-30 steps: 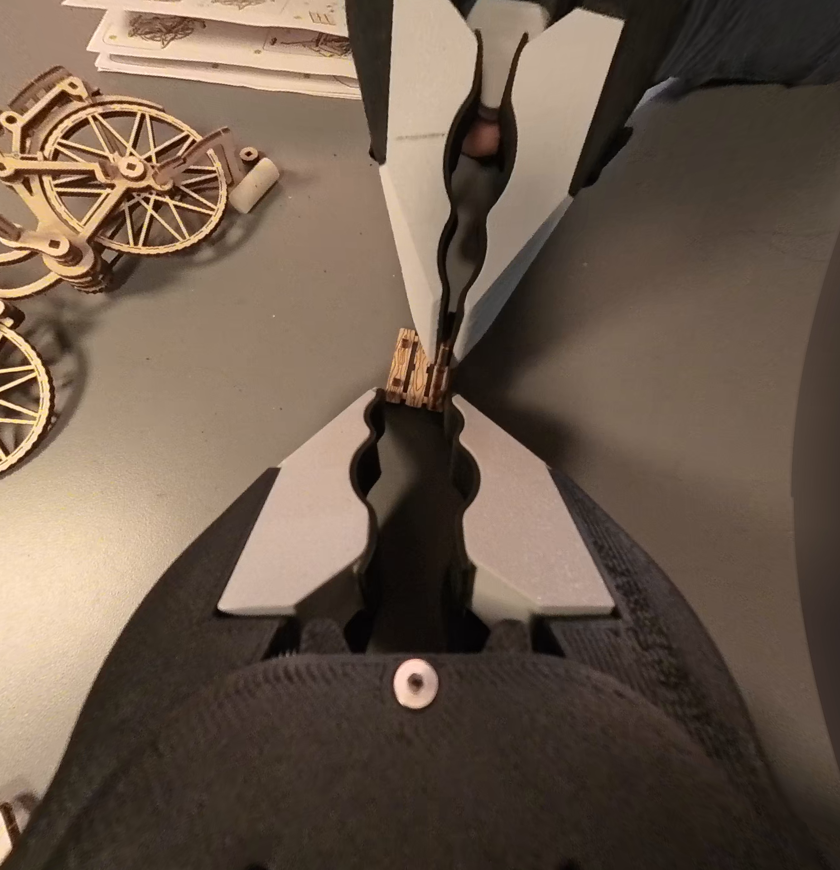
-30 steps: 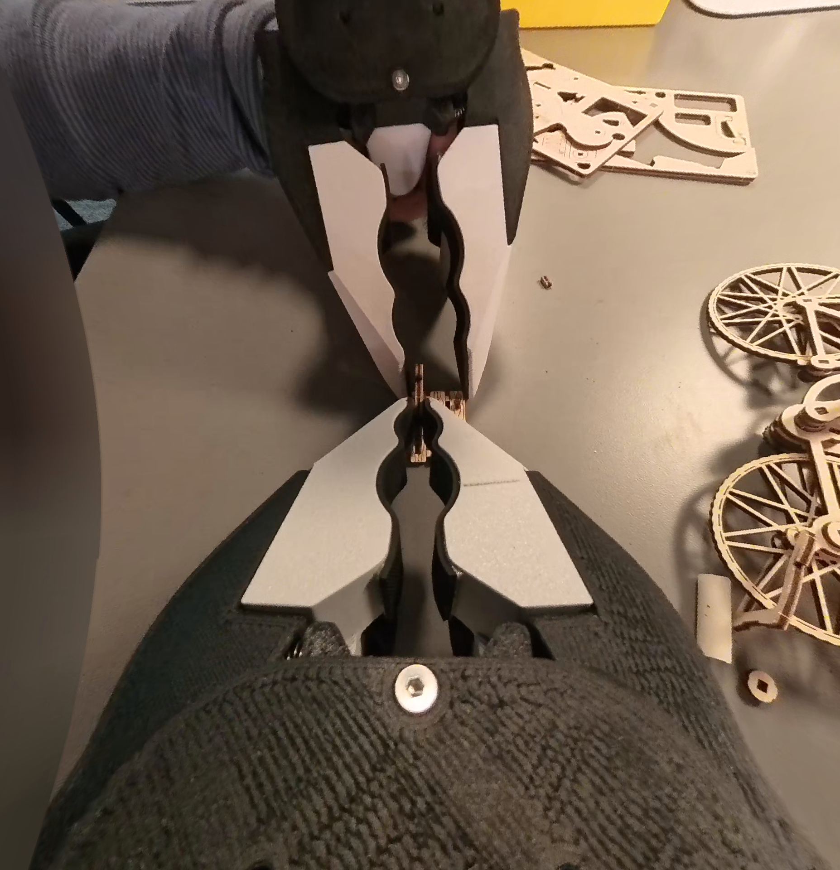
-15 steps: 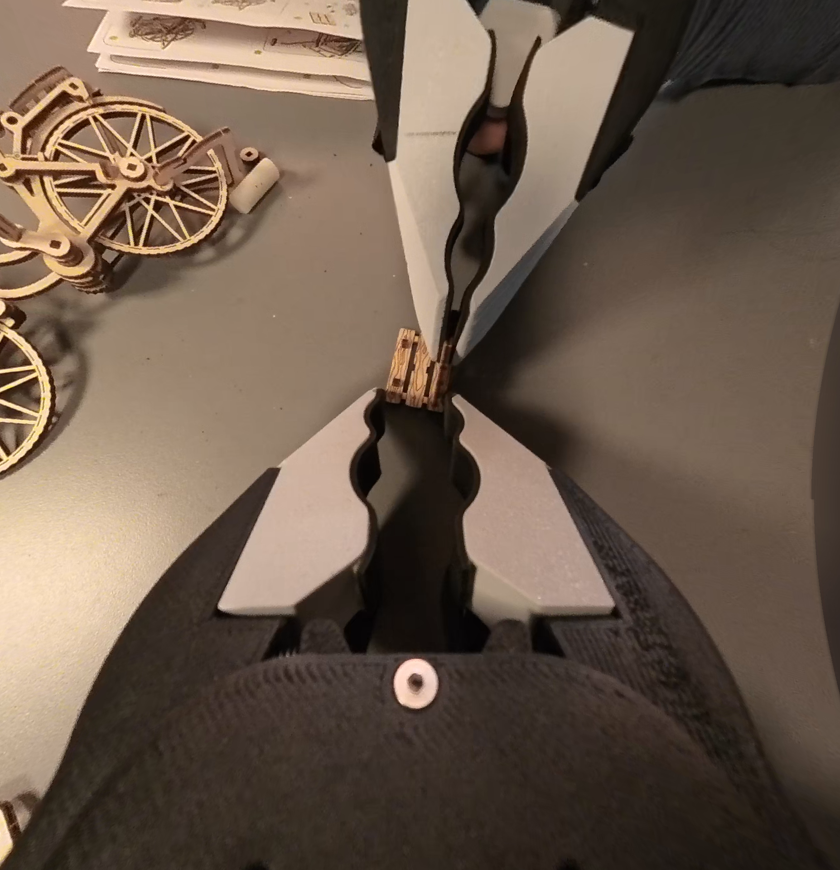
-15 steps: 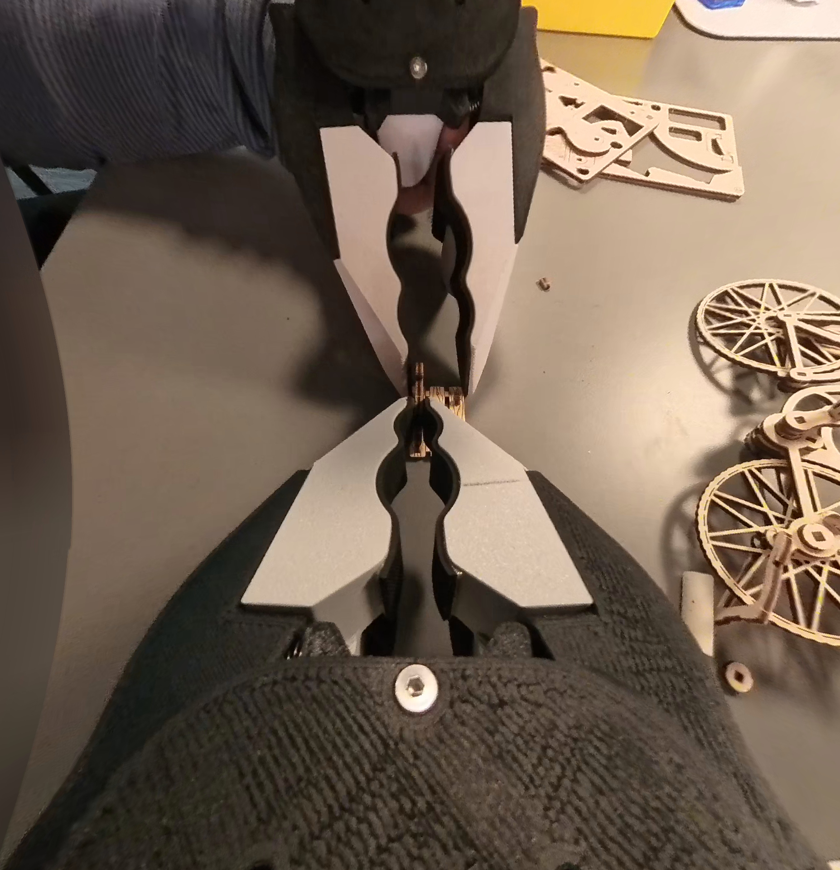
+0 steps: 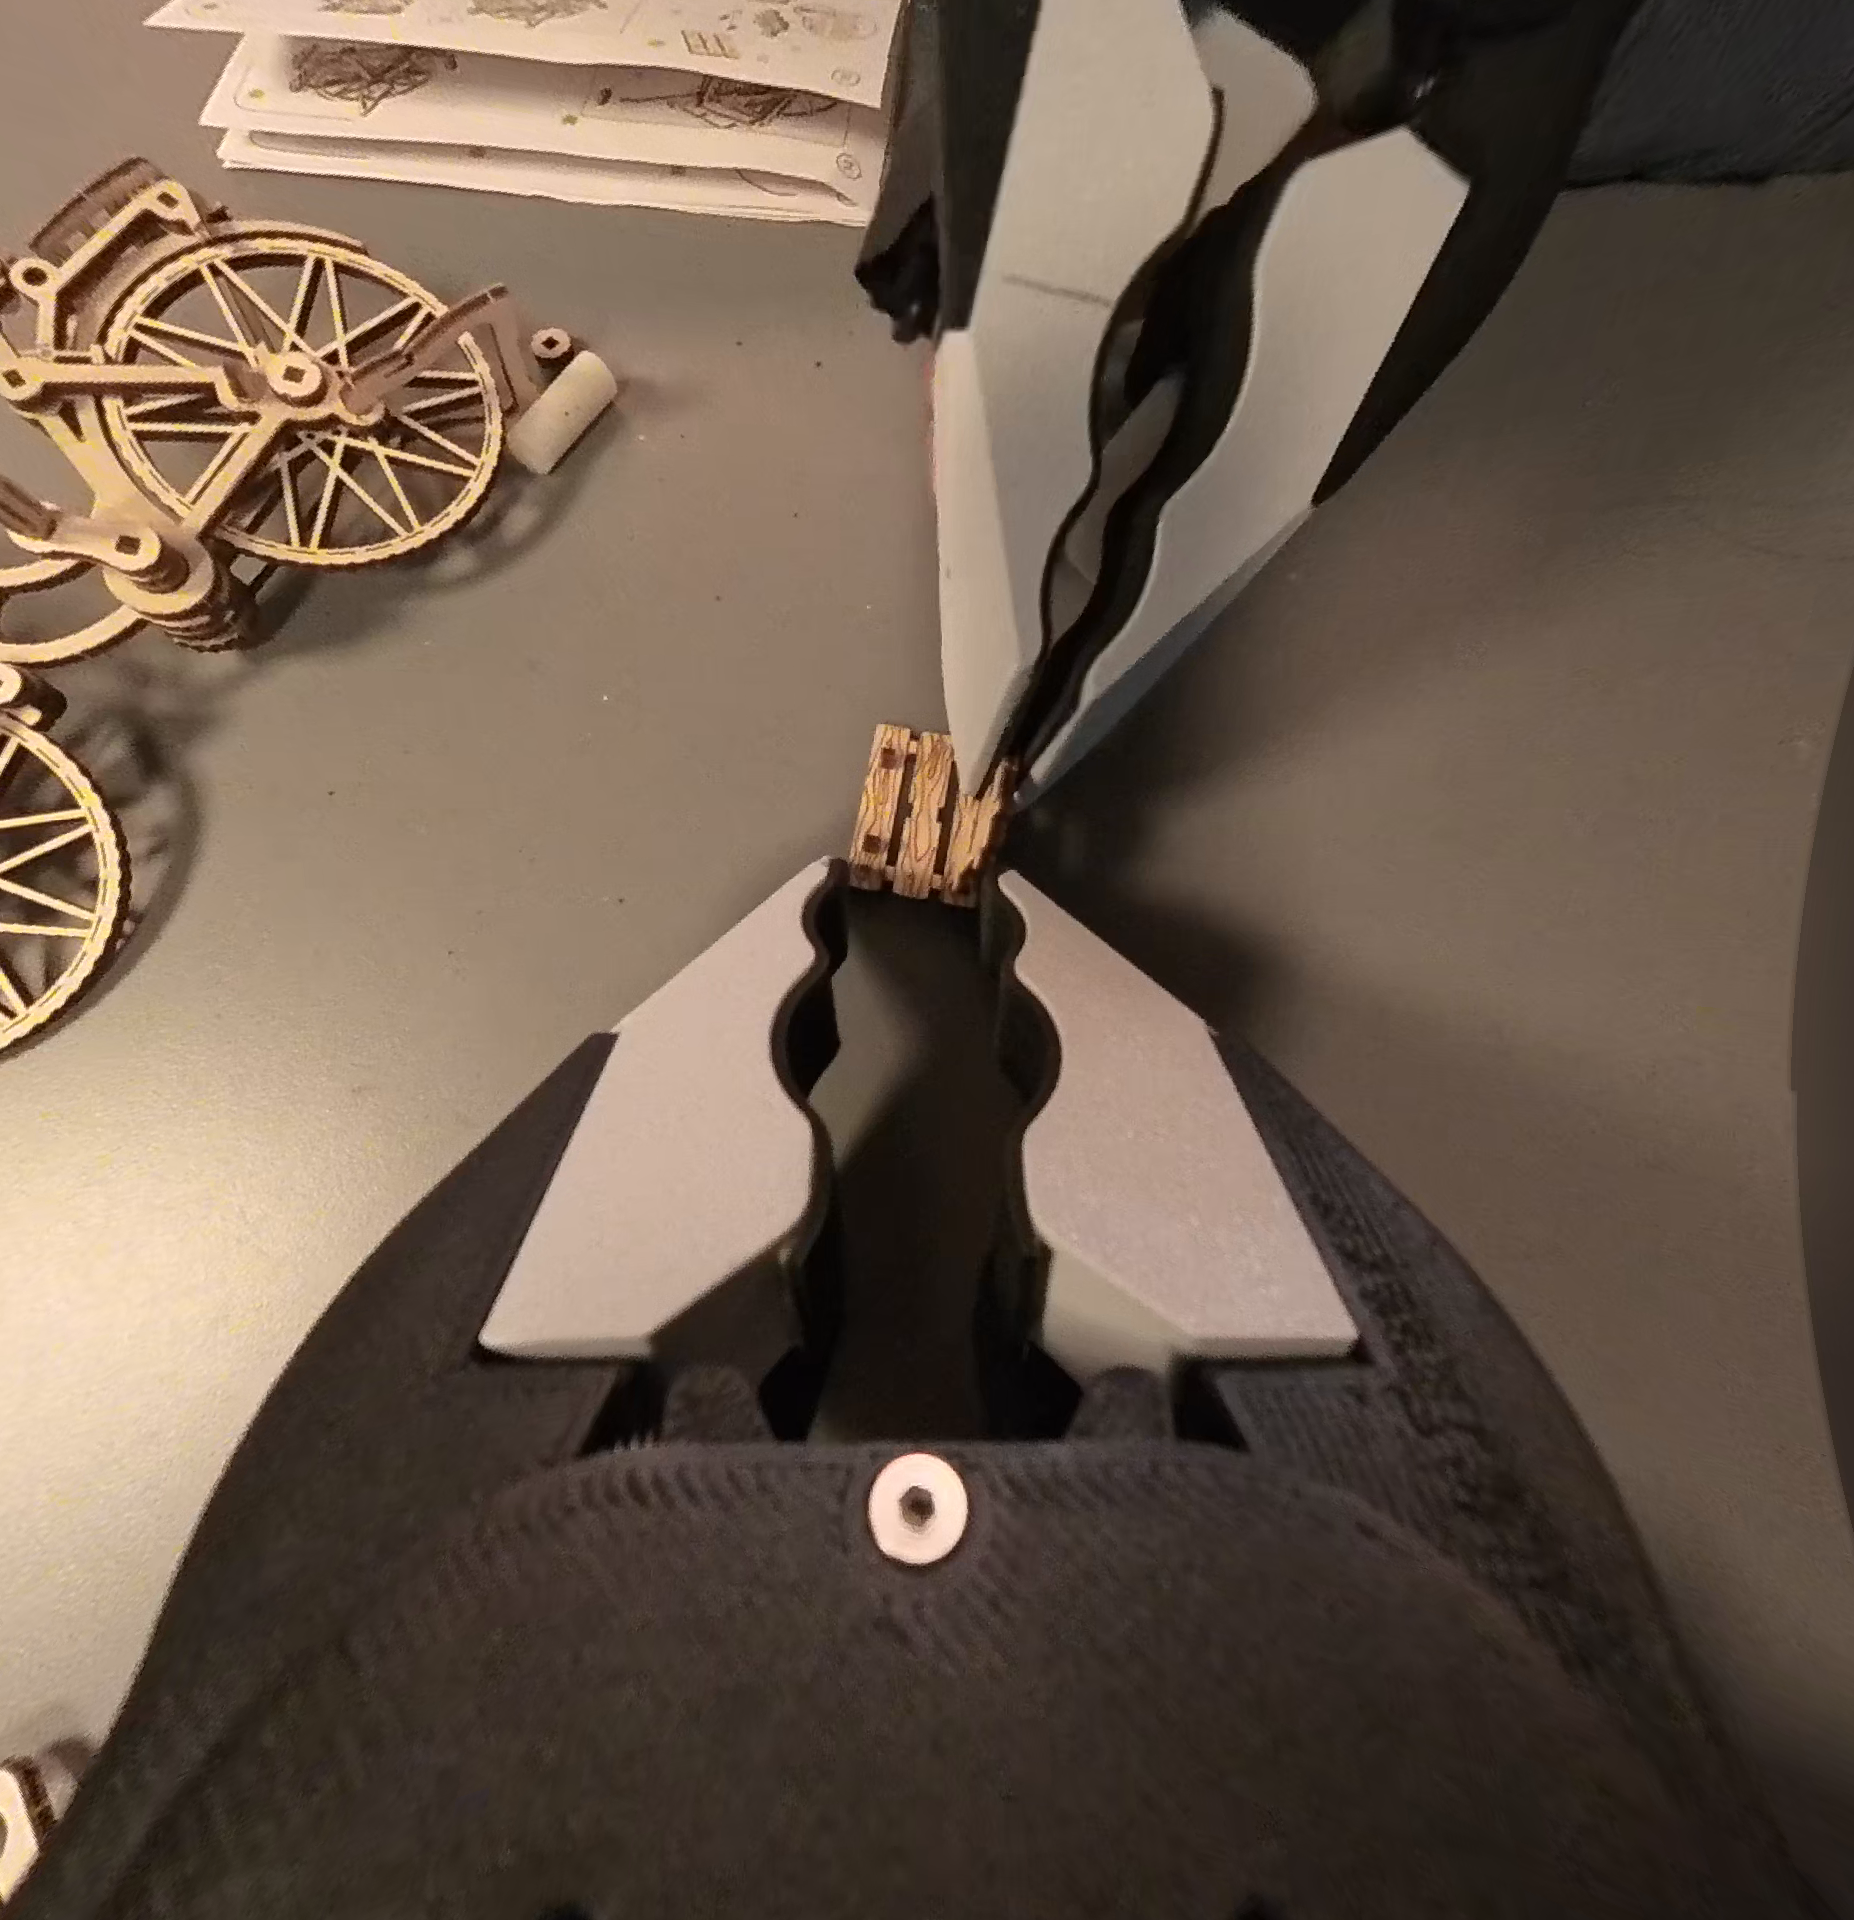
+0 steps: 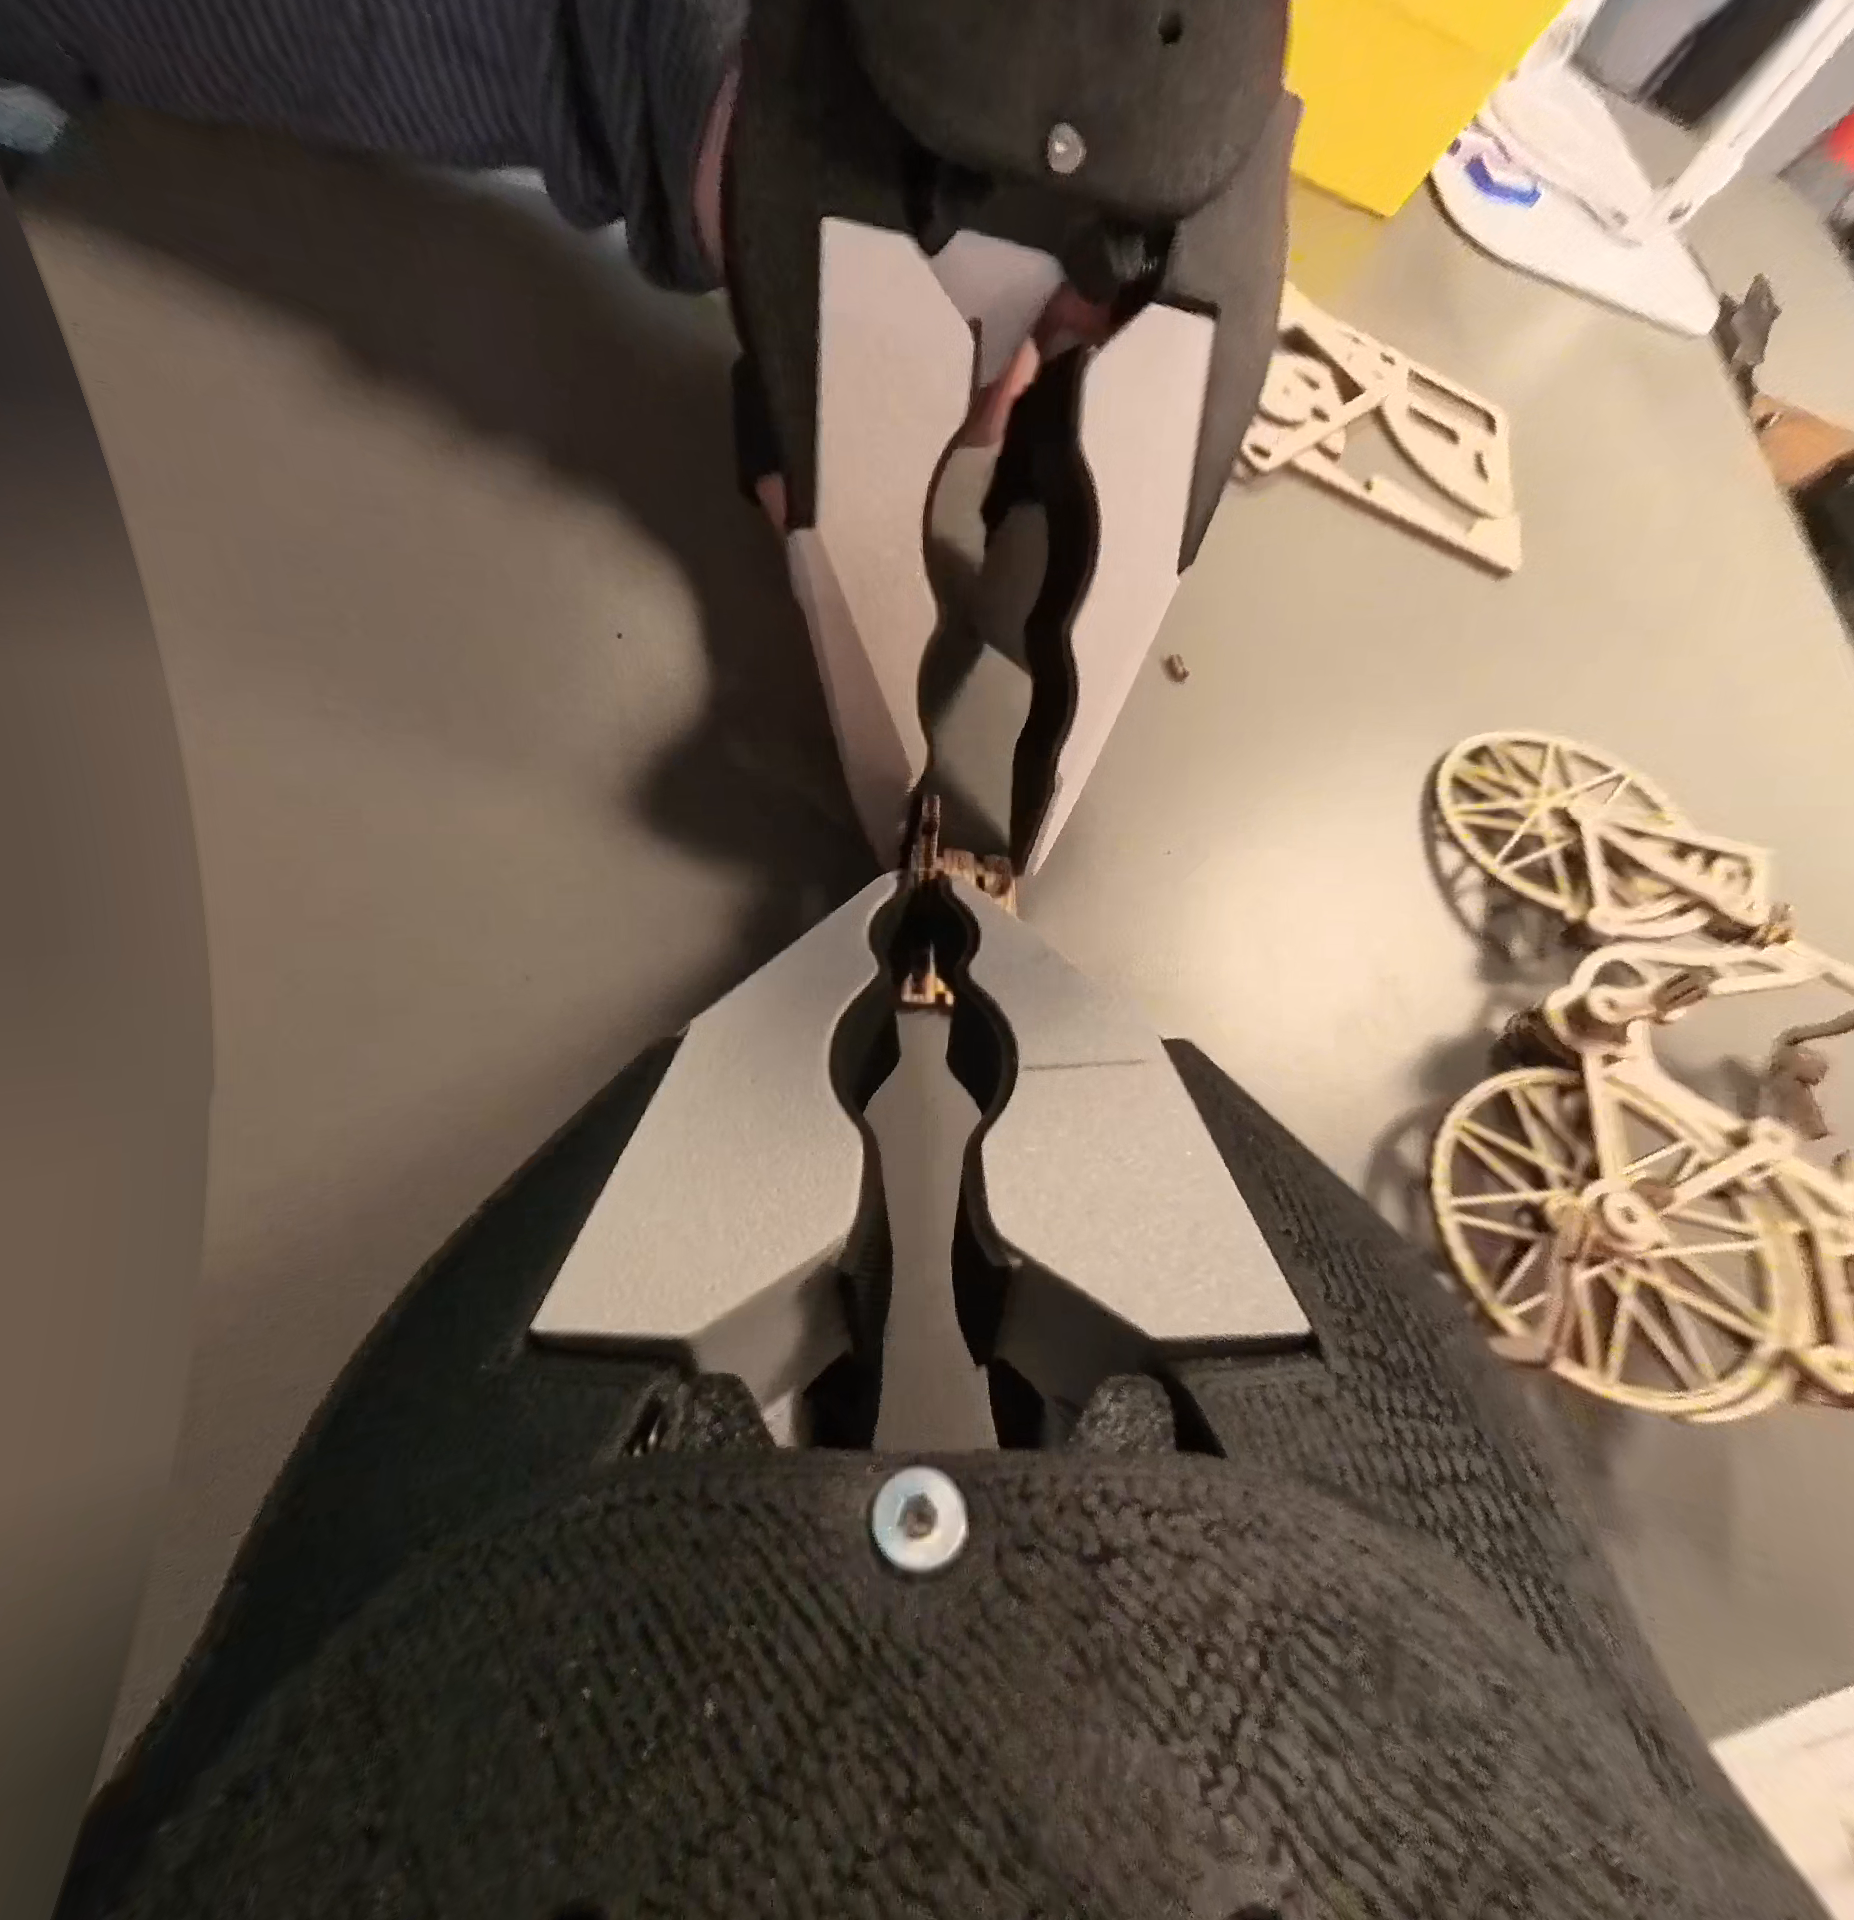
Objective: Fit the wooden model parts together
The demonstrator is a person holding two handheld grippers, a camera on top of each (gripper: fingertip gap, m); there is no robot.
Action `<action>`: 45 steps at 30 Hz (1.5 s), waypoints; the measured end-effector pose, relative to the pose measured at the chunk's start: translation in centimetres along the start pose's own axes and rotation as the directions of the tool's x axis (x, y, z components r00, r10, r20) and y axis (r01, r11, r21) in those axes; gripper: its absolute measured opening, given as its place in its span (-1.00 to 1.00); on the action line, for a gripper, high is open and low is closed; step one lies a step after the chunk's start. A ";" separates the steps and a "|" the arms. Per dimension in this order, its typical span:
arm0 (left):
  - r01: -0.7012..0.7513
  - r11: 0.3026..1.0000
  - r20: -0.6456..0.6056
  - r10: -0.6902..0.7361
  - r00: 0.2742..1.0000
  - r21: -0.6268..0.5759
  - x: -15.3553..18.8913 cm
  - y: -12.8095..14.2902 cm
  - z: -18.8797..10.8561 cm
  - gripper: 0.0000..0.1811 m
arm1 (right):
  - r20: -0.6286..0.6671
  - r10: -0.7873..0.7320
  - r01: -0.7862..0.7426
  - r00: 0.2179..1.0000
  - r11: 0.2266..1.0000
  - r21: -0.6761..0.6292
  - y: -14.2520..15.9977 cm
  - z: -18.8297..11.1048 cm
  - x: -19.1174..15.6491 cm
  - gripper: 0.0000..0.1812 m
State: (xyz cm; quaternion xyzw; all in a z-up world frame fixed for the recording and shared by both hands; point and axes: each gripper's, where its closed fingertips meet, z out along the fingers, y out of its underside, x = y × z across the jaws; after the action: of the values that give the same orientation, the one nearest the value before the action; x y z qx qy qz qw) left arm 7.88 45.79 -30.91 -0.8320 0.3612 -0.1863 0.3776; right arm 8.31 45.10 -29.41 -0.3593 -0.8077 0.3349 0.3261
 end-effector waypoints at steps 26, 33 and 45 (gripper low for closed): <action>0.003 1.000 -0.009 -0.003 1.000 0.000 -0.3 0.1 -0.2 -0.65 | 0.080 0.101 -0.102 0.992 0.995 0.007 0.0 0.0 -0.1 -0.99; -0.010 1.000 -0.025 0.010 1.000 -0.001 0.1 0.1 -0.2 -0.73 | 0.230 0.325 -0.331 0.917 0.944 -0.013 0.0 0.1 0.2 -0.99; -0.007 1.000 -0.026 0.007 1.000 -0.001 0.1 0.1 -0.1 -0.73 | 0.263 0.338 -0.345 0.904 0.938 -0.020 0.0 0.1 0.3 -0.99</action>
State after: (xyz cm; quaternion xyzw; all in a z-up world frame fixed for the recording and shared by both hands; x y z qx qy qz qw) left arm 7.77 45.60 -30.92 -0.8285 0.3691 -0.1956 0.3729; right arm 8.10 45.36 -29.40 -0.4431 -0.7637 0.4422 0.1575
